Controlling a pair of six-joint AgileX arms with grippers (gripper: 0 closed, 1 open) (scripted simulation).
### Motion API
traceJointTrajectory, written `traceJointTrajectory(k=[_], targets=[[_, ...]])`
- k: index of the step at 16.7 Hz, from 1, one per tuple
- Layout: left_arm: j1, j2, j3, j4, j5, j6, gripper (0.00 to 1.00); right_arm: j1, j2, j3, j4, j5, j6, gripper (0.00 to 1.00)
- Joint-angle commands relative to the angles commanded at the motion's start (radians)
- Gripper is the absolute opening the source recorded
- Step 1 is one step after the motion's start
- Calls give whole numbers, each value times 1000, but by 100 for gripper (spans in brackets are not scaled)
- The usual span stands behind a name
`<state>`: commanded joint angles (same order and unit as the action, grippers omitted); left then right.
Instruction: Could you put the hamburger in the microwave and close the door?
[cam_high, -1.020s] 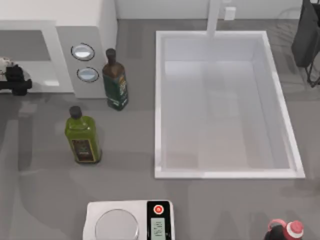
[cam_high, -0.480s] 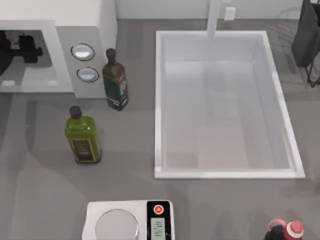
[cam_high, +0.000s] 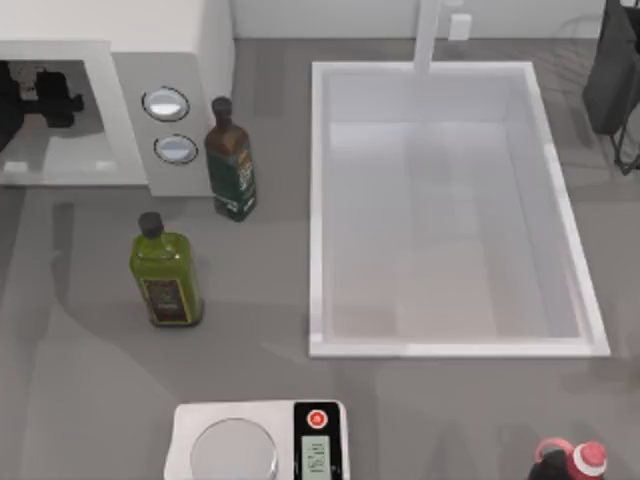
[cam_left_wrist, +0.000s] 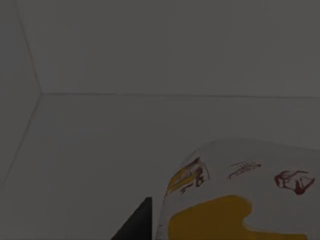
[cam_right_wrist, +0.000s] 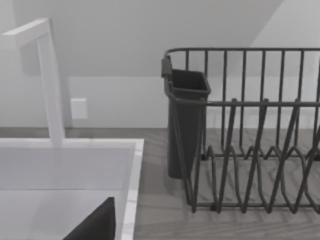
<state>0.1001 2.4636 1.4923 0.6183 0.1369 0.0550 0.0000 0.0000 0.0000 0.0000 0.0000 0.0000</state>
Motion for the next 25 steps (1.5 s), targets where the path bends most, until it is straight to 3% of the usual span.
traceJointTrajectory(k=[2,15,23,24,25], targets=[[0,0,0,0,0,0,0,0,0,0,0,0,0,100],[0,0,0,0,0,0,98,0,0,0,0,0,0,100],[0,0,0,0,0,0,100,0,0,0,0,0,0,100],[25,-125,-201,71,0,0,100,0,0,0,0,0,0,100],[25,-127,-203,72,1,0,100,0,0,0,0,0,0,100]])
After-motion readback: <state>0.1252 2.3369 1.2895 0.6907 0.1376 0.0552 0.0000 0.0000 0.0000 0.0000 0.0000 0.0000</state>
